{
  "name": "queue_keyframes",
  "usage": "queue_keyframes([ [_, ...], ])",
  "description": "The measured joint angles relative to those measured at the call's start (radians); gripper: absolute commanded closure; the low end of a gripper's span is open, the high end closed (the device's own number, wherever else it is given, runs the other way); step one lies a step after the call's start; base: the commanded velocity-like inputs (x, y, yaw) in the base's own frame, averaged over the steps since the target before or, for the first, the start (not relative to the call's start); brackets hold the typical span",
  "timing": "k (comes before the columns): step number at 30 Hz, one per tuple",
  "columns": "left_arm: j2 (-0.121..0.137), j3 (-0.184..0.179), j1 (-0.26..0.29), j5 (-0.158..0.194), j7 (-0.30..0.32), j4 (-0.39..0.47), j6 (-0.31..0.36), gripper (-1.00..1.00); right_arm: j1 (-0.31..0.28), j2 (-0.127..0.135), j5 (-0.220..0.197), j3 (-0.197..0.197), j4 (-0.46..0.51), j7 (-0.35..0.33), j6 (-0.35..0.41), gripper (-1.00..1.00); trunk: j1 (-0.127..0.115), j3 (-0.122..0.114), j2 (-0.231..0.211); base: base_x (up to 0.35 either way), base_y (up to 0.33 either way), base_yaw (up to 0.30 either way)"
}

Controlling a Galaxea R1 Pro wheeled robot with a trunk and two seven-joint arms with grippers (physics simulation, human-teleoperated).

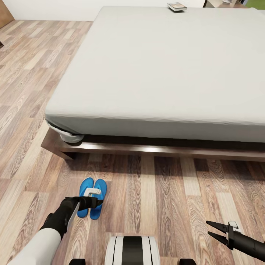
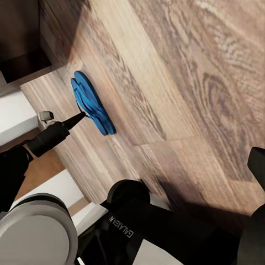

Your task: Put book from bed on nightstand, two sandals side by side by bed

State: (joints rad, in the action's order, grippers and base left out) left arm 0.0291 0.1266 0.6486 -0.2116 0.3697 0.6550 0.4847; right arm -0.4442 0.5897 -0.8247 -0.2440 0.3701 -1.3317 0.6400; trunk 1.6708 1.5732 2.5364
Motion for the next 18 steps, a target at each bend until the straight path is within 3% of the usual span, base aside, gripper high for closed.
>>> queue_keyframes([
  [18, 0.003, 0.005, 0.0, 0.001, 0.007, -0.001, 0.005, -1.0, 0.0, 0.0, 0.0, 0.0, 0.0, -0.001, 0.0, -1.0, 0.0, -0.004, 0.0, 0.0, 0.0, 0.0],
])
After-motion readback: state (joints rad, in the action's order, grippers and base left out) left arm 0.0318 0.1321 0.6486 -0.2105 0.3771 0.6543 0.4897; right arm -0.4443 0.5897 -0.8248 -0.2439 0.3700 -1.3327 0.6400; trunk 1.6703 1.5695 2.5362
